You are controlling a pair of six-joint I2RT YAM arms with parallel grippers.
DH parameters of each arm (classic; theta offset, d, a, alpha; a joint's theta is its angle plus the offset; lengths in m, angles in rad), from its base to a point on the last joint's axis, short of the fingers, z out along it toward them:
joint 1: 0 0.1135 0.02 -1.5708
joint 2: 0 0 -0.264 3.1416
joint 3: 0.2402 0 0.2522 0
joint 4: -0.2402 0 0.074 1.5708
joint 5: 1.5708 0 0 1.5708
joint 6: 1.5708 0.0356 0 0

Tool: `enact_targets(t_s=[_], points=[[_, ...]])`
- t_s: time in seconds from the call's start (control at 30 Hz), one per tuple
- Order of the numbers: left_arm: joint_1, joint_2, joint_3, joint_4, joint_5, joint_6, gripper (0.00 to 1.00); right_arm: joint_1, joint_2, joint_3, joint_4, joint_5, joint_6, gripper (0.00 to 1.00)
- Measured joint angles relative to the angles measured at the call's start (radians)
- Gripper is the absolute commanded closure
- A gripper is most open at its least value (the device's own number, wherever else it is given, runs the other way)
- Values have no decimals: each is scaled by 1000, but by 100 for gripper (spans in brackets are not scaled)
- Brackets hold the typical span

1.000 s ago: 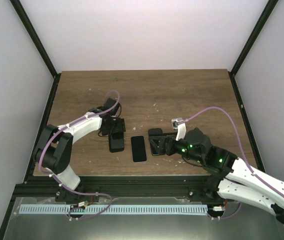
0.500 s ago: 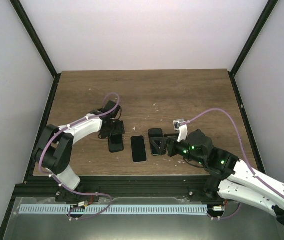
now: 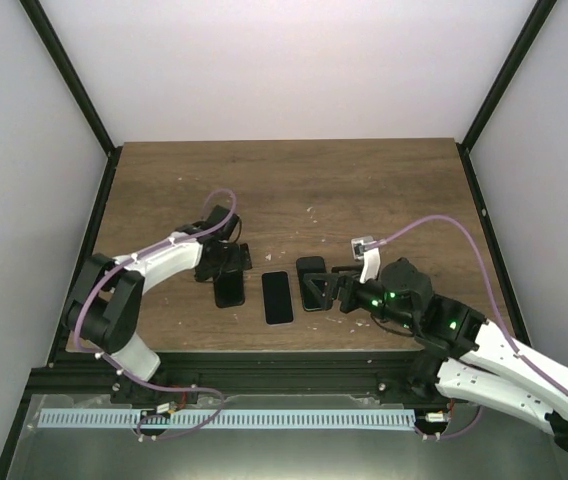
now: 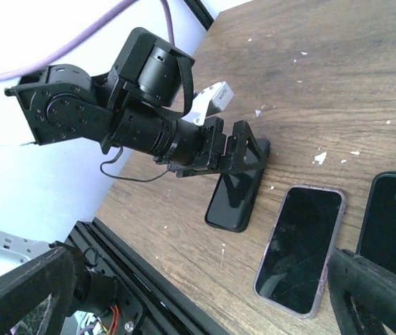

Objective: Put the phone into the phone case

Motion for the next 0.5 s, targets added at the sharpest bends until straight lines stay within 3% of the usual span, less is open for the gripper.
enact_targets(t_s=[0.27, 0.5], points=[[0, -82, 21, -55, -11, 8, 0, 0, -6, 23, -14, 22, 0, 0], [-1, -278, 76, -106, -75, 39, 0, 0, 54, 23, -9, 41, 0, 0]])
